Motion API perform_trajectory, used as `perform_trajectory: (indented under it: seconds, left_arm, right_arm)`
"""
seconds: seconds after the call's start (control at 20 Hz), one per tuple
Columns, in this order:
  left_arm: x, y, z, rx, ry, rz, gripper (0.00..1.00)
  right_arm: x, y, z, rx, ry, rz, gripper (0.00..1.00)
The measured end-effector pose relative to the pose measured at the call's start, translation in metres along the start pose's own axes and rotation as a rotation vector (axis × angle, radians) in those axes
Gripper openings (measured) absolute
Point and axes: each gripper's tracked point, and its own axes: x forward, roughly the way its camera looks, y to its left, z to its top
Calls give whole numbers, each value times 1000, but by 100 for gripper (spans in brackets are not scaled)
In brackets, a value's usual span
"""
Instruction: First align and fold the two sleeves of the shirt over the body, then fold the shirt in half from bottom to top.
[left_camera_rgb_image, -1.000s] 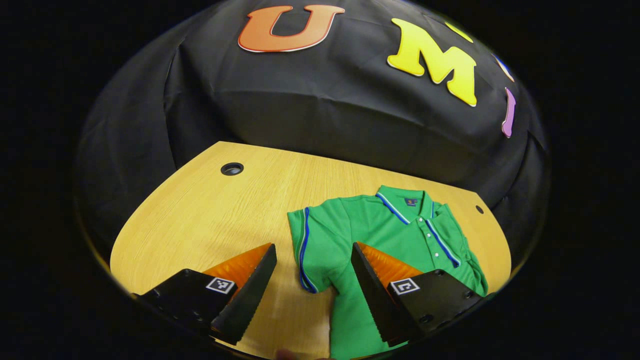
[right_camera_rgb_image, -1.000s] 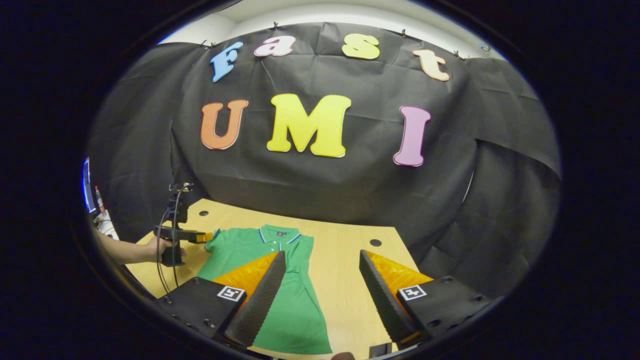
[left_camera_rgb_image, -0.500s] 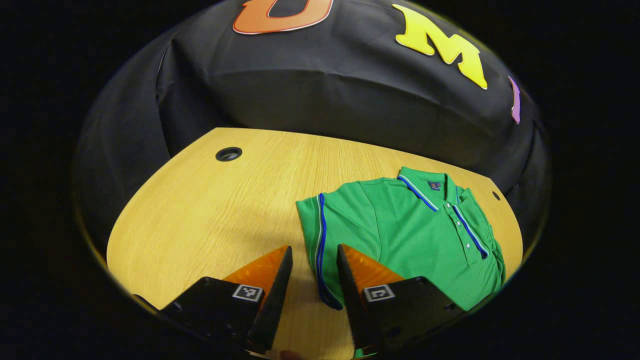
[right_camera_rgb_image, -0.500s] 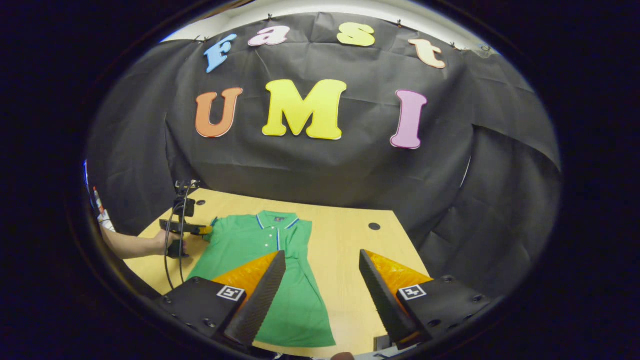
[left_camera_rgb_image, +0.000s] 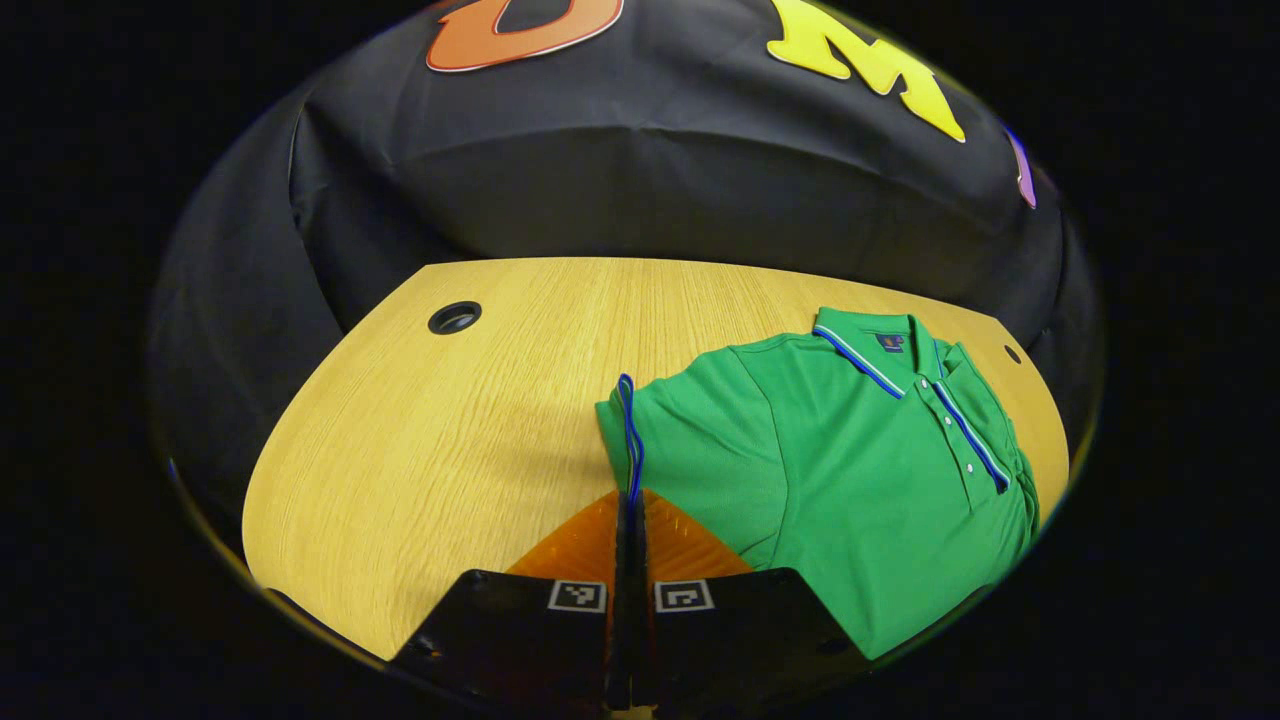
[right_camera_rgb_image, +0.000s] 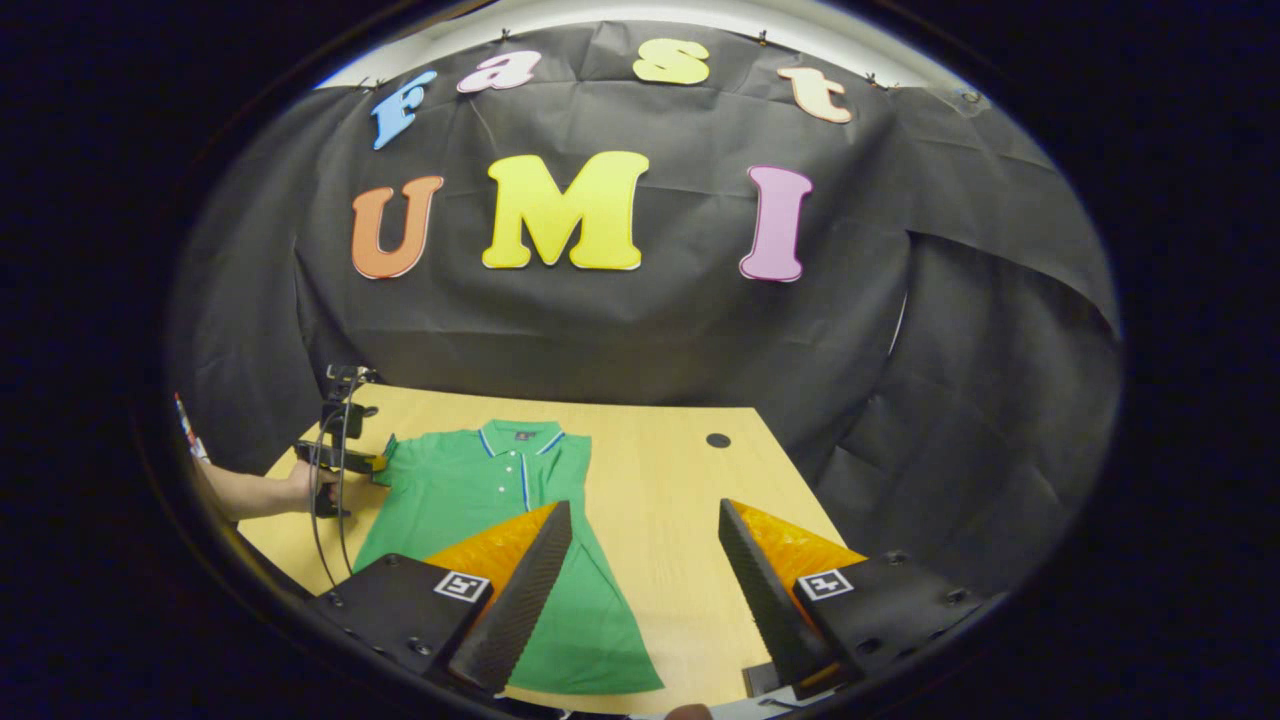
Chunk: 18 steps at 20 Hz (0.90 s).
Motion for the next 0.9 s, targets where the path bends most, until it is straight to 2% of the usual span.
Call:
perform_trajectory:
  seconds: [0.2, 0.4, 0.7, 0.9]
  left_arm:
    - [-12, -4, 16, -25, -33, -12, 3]
    - [-28, -23, 42, -21, -73, -42, 3]
    - [-51, -100, 74, 19, -124, -143, 3]
    - [-55, -146, 84, 71, -147, -164, 4]
  right_arm:
    - [-1, -14, 0, 16, -18, -51, 96]
    - [-2, -23, -4, 76, -13, -63, 94]
    - [-11, -31, 5, 124, -59, -67, 95]
    - [-18, -40, 12, 143, -94, -76, 94]
